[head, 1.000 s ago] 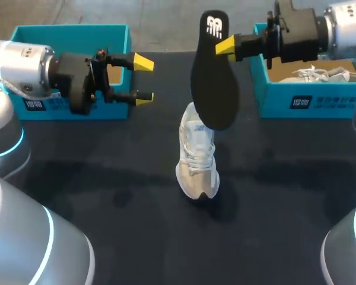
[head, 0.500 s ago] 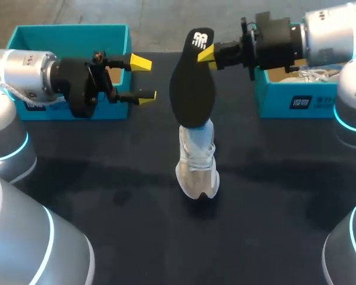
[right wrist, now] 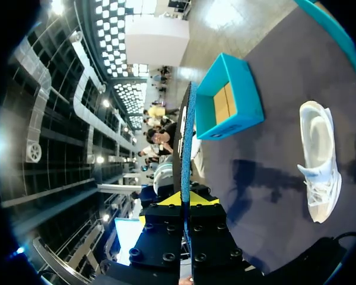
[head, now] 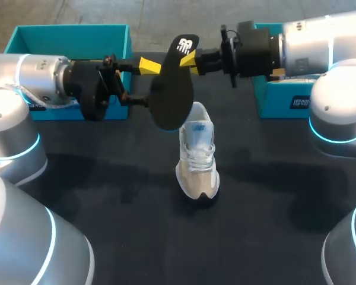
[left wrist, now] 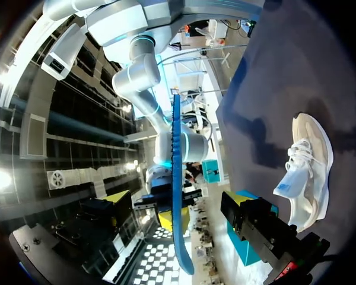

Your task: Take the shoe out of the shoebox, open the shoe tongue, remove and reinsert the insole, then place the shoe into the shoebox

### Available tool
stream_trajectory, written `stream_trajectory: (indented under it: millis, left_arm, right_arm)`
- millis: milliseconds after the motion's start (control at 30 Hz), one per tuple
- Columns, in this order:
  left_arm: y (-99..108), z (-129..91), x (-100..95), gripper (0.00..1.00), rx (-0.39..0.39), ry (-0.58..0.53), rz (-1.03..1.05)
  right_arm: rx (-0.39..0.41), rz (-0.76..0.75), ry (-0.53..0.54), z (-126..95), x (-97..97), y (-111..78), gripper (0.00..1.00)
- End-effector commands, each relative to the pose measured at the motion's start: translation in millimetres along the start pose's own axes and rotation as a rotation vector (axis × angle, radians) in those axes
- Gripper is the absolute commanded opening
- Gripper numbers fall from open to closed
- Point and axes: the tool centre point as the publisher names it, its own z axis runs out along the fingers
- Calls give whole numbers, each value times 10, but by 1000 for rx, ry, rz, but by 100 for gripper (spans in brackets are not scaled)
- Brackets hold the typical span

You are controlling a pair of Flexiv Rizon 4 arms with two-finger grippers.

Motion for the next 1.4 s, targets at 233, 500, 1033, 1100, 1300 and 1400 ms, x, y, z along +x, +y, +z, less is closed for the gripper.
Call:
stream_trajectory:
  millis: [233, 500, 1033, 1100, 1300, 1400]
  left_arm:
    - [6, 18, 19, 26, -5, -20, 7]
    - [40, 61, 64, 0, -3, -26, 2]
    - [100, 61, 58, 0, -5, -19, 3]
    - [101, 45, 58, 0, -9, -14, 1]
    - [117, 5, 59, 0, -28, -5, -4]
    - [135, -25, 54, 0, -41, 1, -5]
  right_arm:
    - [-5, -1, 9, 189, 20, 21, 0]
    - [-17, 8, 24, 217, -4, -29, 0]
    - [35, -120, 96, 50, -3, -154, 100]
    - [26, -162, 107, -44, -25, -182, 100]
    - [42, -164, 112, -250, -110, -306, 100]
    - [38, -177, 110, -438, -174, -403, 100]
